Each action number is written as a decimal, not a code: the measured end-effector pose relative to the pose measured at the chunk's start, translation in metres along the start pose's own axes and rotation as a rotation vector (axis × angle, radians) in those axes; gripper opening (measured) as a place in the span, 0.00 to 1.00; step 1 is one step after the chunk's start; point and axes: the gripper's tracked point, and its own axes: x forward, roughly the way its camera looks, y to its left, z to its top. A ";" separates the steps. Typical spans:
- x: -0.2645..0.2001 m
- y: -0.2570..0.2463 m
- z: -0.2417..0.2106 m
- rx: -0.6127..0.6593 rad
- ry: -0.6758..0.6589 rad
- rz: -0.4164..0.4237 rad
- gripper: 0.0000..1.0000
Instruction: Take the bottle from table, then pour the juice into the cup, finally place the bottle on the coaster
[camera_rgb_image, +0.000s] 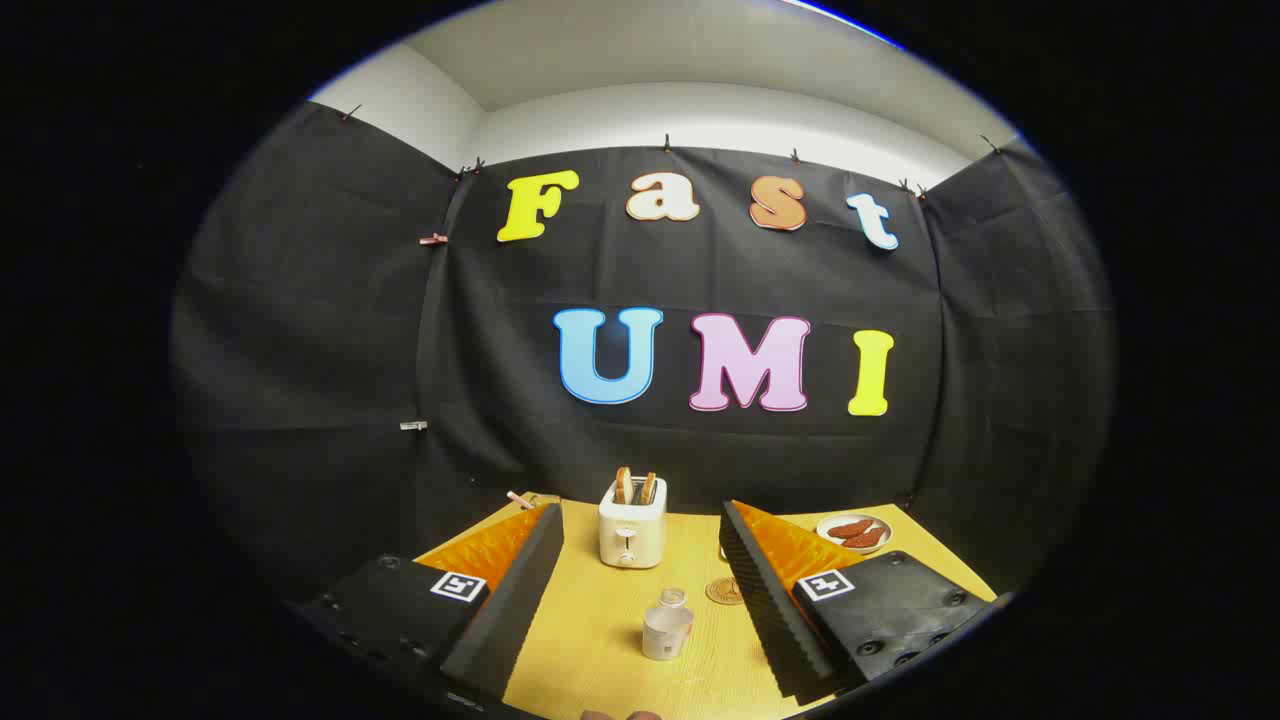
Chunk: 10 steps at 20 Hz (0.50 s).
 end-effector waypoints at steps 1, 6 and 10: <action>0.000 0.001 0.000 -0.004 0.000 0.002 0.97; 0.006 0.006 -0.007 -0.015 0.008 0.004 0.97; 0.009 0.004 -0.008 -0.015 0.007 -0.011 0.97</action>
